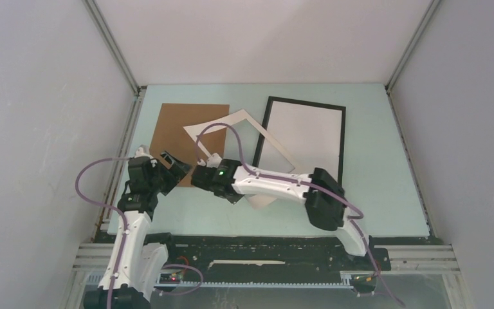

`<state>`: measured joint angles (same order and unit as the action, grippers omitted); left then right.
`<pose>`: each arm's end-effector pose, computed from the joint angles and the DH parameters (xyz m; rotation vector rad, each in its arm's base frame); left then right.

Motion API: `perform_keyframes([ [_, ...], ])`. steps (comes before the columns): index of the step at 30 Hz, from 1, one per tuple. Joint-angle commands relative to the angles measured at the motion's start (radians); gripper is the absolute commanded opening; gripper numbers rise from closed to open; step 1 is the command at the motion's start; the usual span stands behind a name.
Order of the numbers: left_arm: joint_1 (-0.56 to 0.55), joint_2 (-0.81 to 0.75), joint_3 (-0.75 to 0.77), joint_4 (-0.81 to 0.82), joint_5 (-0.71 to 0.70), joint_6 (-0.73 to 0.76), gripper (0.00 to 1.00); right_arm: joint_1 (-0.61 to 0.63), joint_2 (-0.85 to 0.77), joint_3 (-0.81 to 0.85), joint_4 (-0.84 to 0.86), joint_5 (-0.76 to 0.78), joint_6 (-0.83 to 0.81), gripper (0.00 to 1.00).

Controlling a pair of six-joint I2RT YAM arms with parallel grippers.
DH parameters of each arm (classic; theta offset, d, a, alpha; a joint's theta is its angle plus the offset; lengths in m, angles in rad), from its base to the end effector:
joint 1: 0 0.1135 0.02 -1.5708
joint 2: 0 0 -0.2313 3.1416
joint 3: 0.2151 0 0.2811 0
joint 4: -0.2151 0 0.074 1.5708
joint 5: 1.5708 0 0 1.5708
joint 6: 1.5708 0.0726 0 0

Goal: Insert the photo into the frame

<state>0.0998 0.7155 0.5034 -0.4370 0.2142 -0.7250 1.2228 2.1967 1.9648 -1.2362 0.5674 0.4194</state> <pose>0.2423 0.0088 0.1785 -0.7960 2.1208 -0.5768 0.1903 0.4101 0.1617 -0.9907 2.4328 -0.4230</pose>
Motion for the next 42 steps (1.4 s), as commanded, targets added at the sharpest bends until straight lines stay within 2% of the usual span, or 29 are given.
perform_keyframes([
  [1,0.006,-0.011,-0.005,0.066,0.034,-0.002,0.87,-0.065,-0.344,-0.136,0.23,-0.354,-0.062,0.0],
  [5,0.006,-0.033,0.01,0.069,0.065,0.002,0.87,-0.207,-0.58,-0.265,0.38,-0.699,-0.083,0.0],
  [9,0.007,-0.057,0.024,0.063,0.082,0.022,0.87,-0.431,-0.814,-0.421,0.55,-1.093,-0.048,0.0],
  [12,0.006,-0.055,0.034,0.069,0.105,0.038,0.87,-0.636,-0.919,-0.564,0.646,-1.28,0.004,0.0],
  [16,0.005,-0.042,0.036,0.095,0.171,0.039,0.87,-0.875,-0.969,-0.81,0.791,-1.422,0.042,0.0],
  [21,-0.007,0.018,0.041,0.123,0.265,0.059,0.89,-1.052,-0.932,-1.198,1.137,-1.516,0.152,0.0],
  [25,-0.049,0.092,0.041,0.14,0.301,0.072,0.89,-1.132,-0.852,-1.372,1.329,-1.534,0.18,0.0],
  [31,-0.193,0.15,0.019,0.206,0.253,0.05,0.89,-1.12,-0.831,-1.417,1.226,-1.429,0.038,0.0],
  [36,-0.321,0.195,0.041,0.226,0.181,0.048,0.89,-1.119,-0.866,-1.426,1.164,-1.394,0.009,0.0],
  [40,-0.381,0.217,0.053,0.251,0.159,0.03,0.89,-1.118,-0.988,-1.399,1.056,-1.363,0.004,0.0],
  [42,-0.406,0.231,0.067,0.254,0.145,0.032,0.89,-1.12,-1.07,-1.351,0.997,-1.415,0.029,0.0],
])
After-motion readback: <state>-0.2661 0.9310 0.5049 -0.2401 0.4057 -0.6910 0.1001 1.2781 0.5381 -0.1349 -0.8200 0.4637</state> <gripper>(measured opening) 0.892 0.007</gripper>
